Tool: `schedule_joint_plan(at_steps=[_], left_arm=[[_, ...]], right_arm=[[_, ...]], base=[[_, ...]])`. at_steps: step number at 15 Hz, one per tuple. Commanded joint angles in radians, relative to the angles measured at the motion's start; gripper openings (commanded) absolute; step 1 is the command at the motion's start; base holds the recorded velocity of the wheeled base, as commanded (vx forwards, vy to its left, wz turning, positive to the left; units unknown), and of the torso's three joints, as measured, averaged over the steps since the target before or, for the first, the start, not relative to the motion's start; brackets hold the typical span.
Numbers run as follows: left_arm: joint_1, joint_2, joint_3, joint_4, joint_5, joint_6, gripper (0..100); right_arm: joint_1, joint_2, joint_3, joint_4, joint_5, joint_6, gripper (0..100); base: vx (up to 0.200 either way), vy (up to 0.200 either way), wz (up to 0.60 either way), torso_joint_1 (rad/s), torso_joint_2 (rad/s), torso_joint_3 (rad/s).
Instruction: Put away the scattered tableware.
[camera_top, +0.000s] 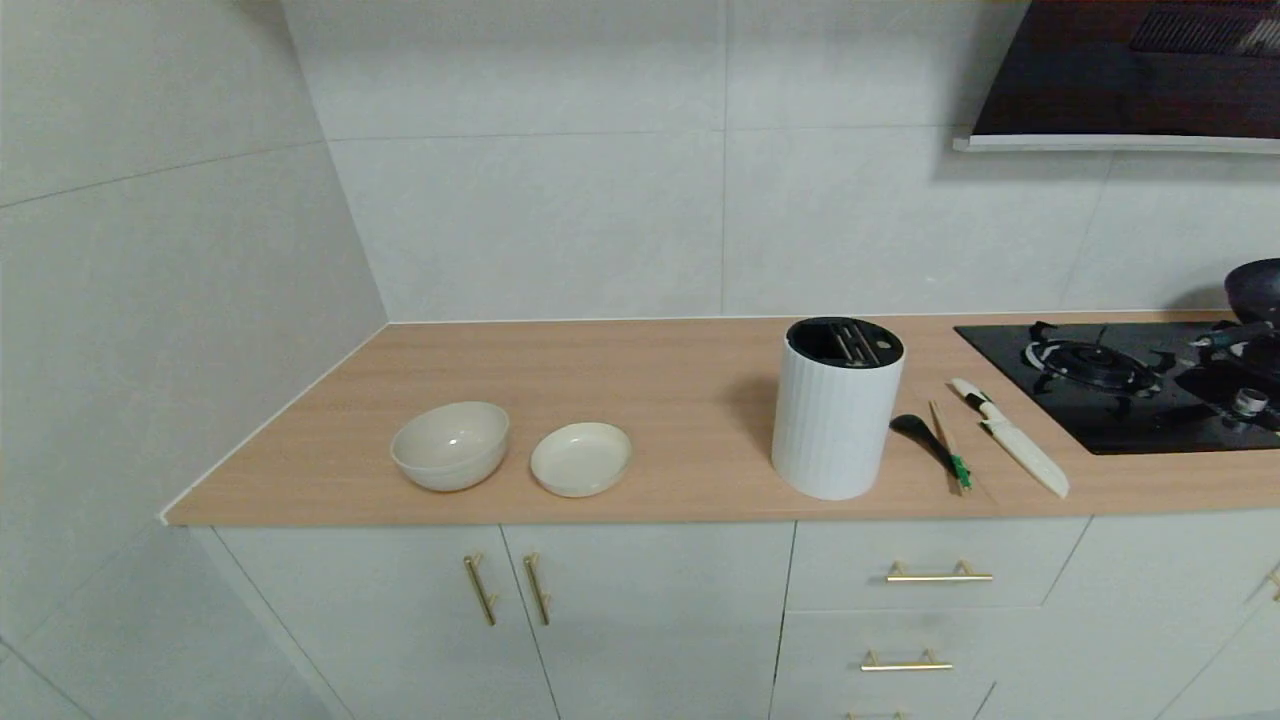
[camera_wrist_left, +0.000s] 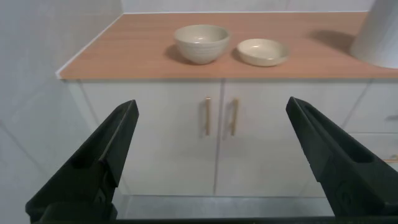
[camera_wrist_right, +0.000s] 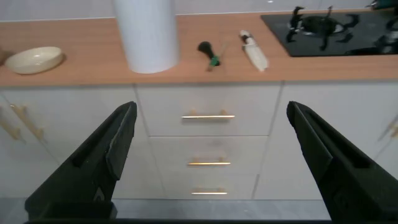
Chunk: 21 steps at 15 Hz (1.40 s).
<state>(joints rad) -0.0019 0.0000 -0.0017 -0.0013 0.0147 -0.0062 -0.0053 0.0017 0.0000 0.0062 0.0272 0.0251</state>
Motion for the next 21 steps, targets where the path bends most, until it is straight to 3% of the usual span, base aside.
schedule_joint_plan(at_steps=[1, 19, 21], left_arm=[[0.000, 0.000, 0.000, 0.000, 0.001, 0.000, 100], [0.000, 0.000, 0.000, 0.000, -0.001, 0.000, 100], [0.000, 0.000, 0.000, 0.000, -0.001, 0.000, 100]], right_arm=[[-0.001, 0.000, 0.000, 0.000, 0.000, 0.001, 100], [-0.001, 0.000, 0.000, 0.000, 0.002, -0.002, 100], [0.001, 0.000, 0.000, 0.000, 0.002, -0.002, 100]], base=[[0.000, 0.200, 0.00, -0.007, 0.00, 0.002], [0.000, 0.200, 0.00, 0.003, 0.00, 0.002], [0.000, 0.000, 0.00, 0.000, 0.00, 0.000]])
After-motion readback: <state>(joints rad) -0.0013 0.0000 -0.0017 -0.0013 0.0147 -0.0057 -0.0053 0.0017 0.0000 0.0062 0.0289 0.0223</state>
